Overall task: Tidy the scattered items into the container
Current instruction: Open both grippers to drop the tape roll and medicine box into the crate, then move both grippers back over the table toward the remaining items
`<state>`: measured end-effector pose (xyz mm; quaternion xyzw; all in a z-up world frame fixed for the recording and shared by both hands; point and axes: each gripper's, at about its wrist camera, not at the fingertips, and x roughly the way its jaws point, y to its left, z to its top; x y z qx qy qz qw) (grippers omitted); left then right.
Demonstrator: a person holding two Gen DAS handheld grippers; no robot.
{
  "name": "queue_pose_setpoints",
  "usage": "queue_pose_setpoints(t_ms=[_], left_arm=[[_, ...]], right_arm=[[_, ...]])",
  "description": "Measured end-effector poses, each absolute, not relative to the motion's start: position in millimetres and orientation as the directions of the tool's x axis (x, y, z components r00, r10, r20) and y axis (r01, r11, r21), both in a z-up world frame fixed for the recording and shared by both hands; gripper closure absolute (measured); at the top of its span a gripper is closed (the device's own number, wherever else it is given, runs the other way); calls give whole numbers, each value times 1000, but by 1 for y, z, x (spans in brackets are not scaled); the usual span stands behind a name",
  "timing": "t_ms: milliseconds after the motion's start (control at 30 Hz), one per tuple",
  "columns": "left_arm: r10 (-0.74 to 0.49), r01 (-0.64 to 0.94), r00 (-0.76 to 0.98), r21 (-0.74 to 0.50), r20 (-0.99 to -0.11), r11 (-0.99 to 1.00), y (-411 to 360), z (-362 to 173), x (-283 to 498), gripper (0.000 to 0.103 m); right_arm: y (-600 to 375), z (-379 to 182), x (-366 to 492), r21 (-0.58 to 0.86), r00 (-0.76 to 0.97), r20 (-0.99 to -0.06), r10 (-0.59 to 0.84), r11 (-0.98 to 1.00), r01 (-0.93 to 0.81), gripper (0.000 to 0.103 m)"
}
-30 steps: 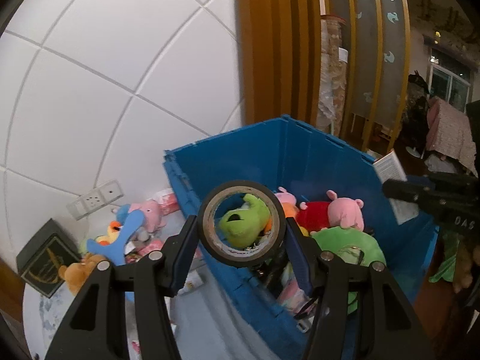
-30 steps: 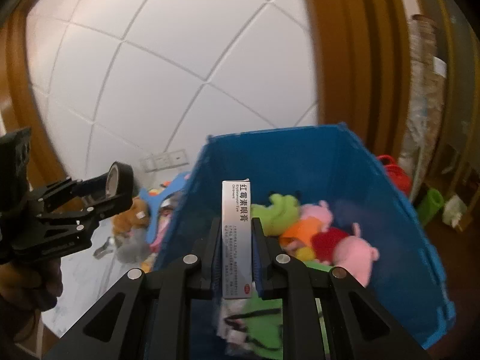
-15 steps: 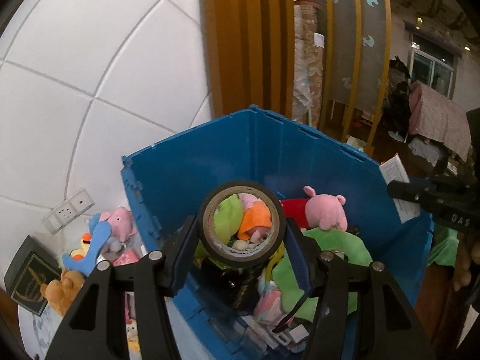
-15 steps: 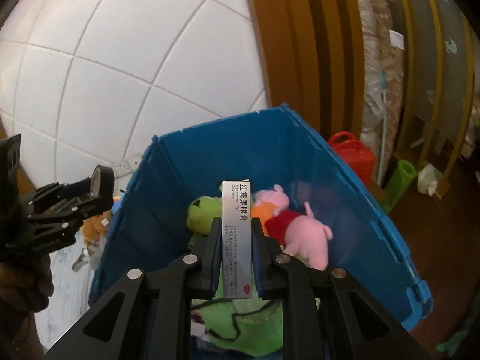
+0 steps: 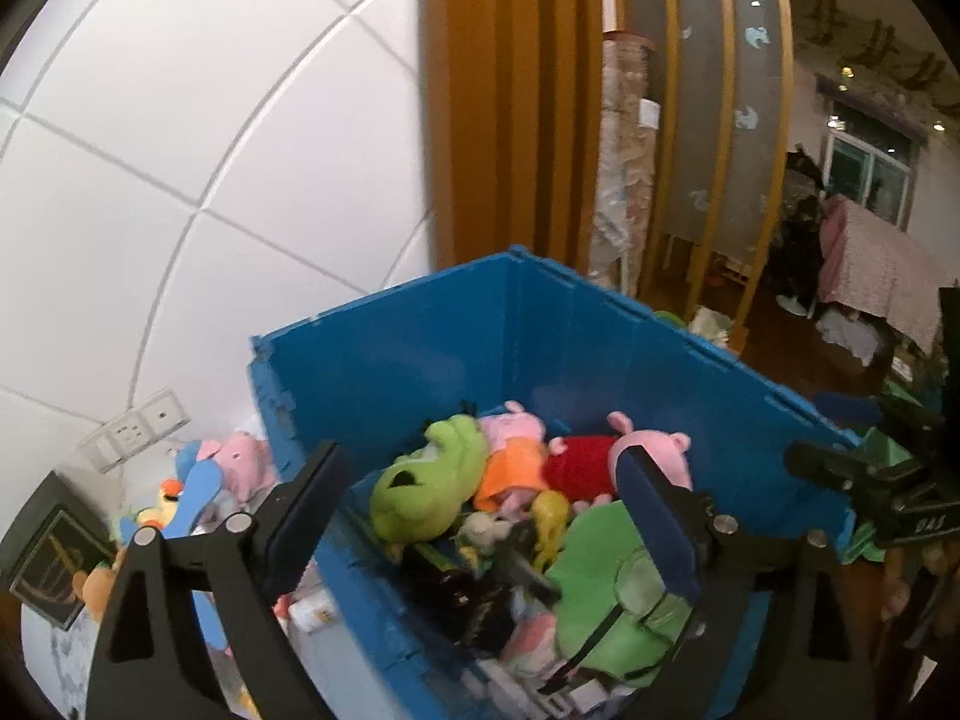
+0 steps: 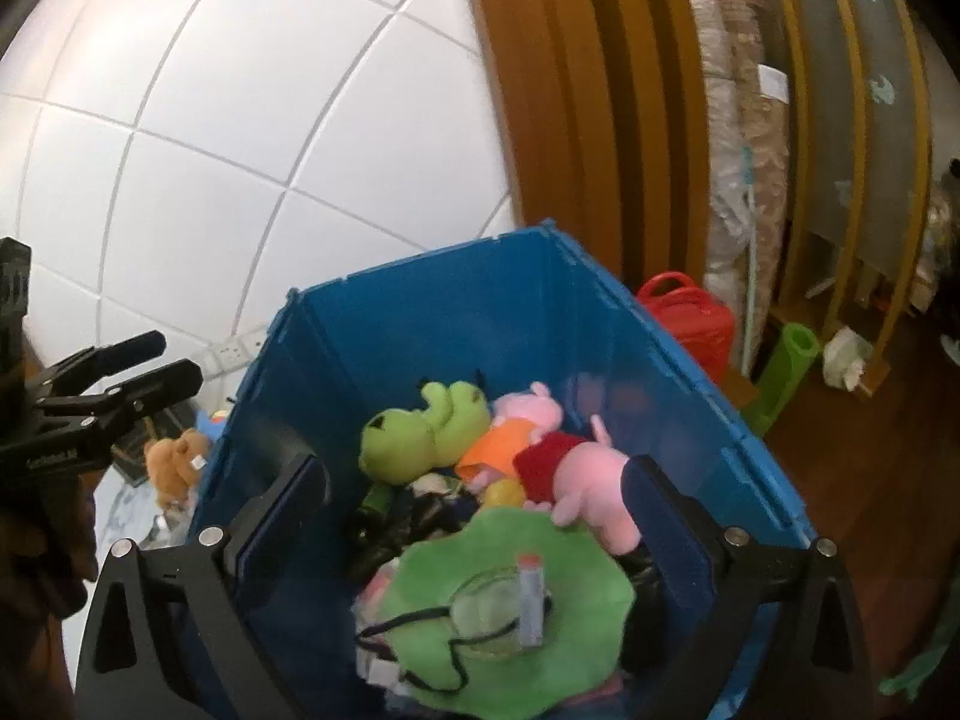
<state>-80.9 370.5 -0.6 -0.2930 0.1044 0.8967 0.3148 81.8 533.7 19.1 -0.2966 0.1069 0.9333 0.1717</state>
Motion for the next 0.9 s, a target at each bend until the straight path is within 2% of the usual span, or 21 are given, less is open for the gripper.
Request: queue_pose_setpoints(t_ms=[367,900], left_arm=[[416,-533,-664,3,-622,-846,297,-18,-71,11],[240,-315,-707,-7,-665,-949,147,-54,-34,11]], right_arm=[[496,14,54,105,-783,-600,165,-954,-282,2],[382,0,0,76,-780,-626,0,-995,-60,2]])
